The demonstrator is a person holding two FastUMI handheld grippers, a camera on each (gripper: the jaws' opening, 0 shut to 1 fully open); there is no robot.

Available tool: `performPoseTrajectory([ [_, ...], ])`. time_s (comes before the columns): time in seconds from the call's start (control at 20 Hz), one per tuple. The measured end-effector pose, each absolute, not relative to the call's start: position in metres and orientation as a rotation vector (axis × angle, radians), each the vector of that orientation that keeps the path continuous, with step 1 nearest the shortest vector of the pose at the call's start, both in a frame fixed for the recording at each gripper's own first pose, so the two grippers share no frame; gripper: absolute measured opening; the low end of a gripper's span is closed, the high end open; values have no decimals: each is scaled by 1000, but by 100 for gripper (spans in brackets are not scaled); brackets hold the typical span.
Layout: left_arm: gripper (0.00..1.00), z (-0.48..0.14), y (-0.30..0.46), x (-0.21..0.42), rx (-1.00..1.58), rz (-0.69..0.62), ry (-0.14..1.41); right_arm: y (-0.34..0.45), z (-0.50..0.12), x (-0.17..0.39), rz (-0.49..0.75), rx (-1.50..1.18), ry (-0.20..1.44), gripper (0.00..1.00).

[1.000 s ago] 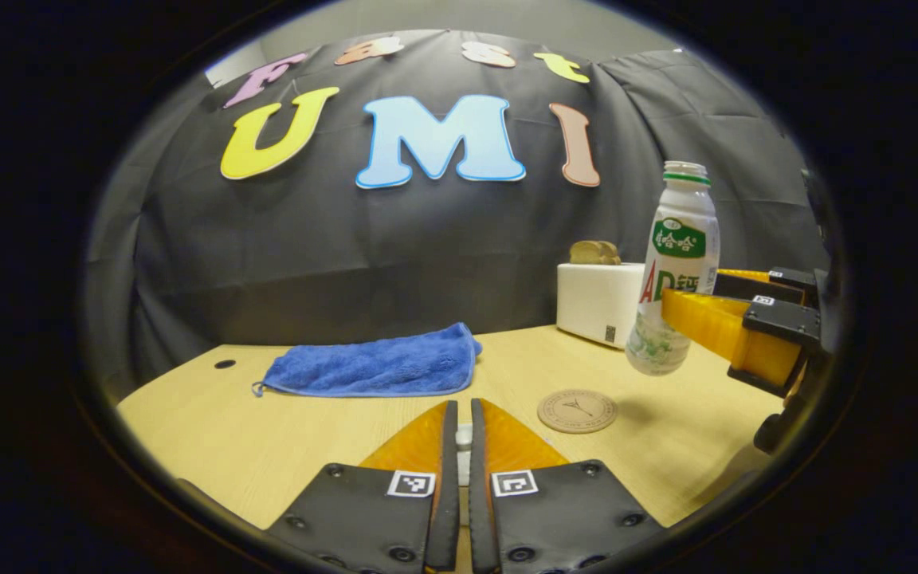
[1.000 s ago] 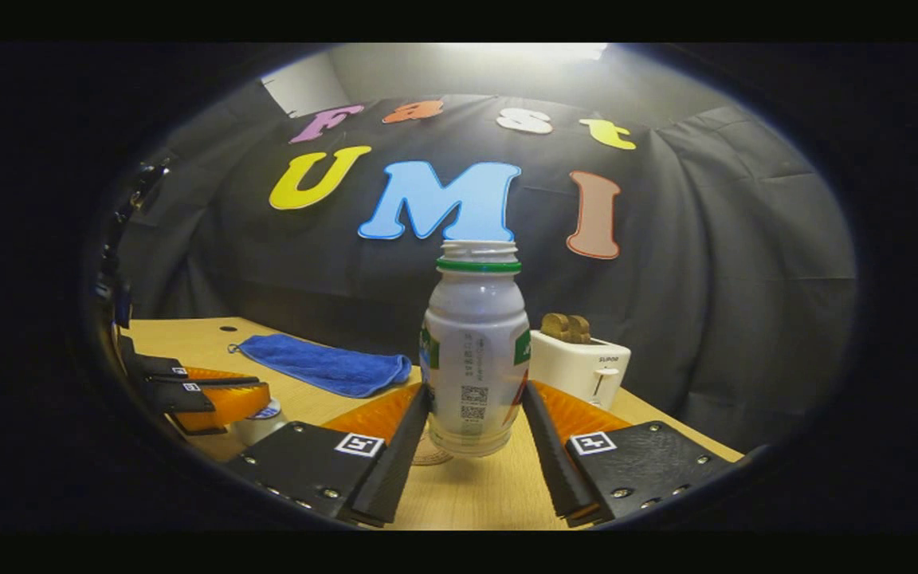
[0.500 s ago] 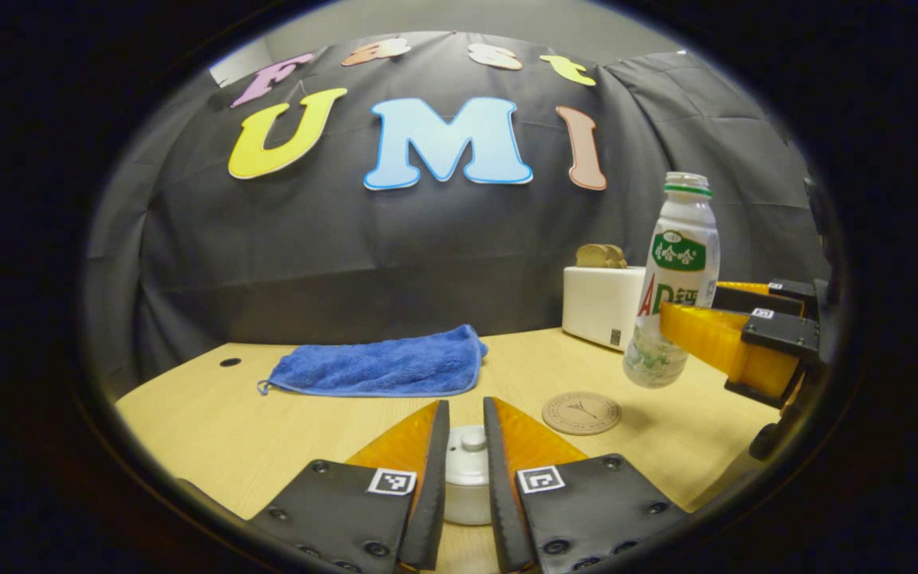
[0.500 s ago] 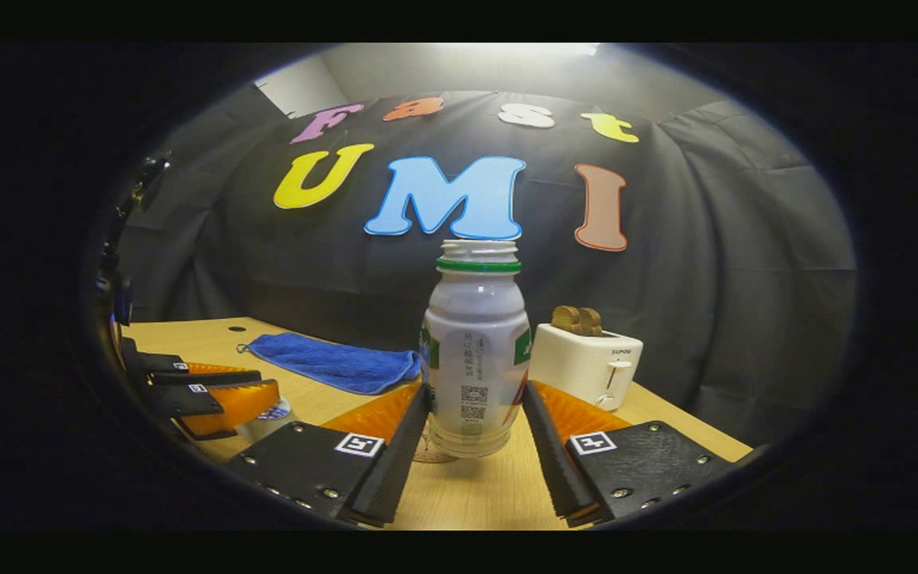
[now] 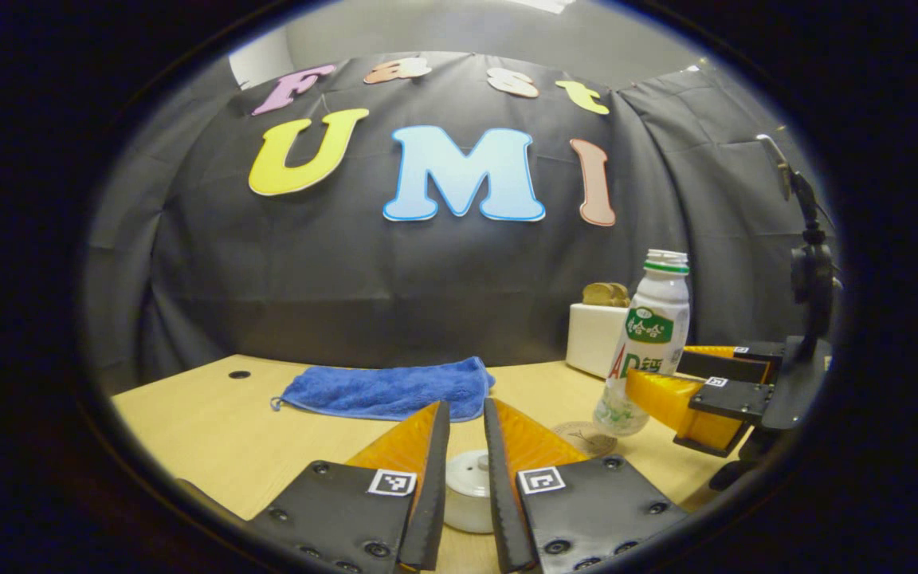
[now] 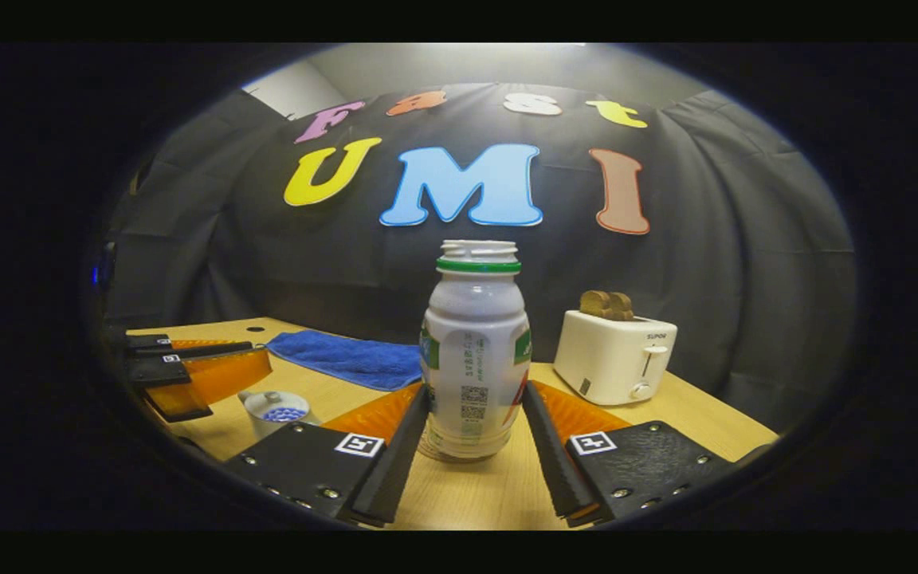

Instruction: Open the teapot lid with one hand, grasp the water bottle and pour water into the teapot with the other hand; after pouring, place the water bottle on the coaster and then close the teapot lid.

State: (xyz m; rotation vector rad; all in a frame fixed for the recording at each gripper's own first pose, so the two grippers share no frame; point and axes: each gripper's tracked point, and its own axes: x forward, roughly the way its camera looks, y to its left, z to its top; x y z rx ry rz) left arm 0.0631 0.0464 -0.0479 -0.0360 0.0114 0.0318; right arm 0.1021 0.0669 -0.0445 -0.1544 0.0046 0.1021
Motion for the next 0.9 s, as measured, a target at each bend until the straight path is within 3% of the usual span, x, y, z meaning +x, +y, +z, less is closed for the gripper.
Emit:
performPoseTrajectory([
  [0.55,32,-38,67,56,-104,64,-16,83,-79,133,144,-103,104,70],
  [0.6,28,-38,68,56,-110,65,-16,82,-81,135,137,-110,106,55],
  [0.65,30,-39,69,56,-113,68,-16,82,-79,135,134,-120,105,70],
  [0.75,31,-39,68,56,-115,67,-12,82,-80,136,129,-123,105,70],
  [0.8,31,-39,68,56,-113,67,-10,81,-81,136,128,-127,105,56],
  [0.85,31,-41,68,56,-111,68,-7,82,-81,137,124,-128,105,72],
  [0.9,31,-41,67,57,-110,66,-4,81,-81,137,123,-126,103,75],
])
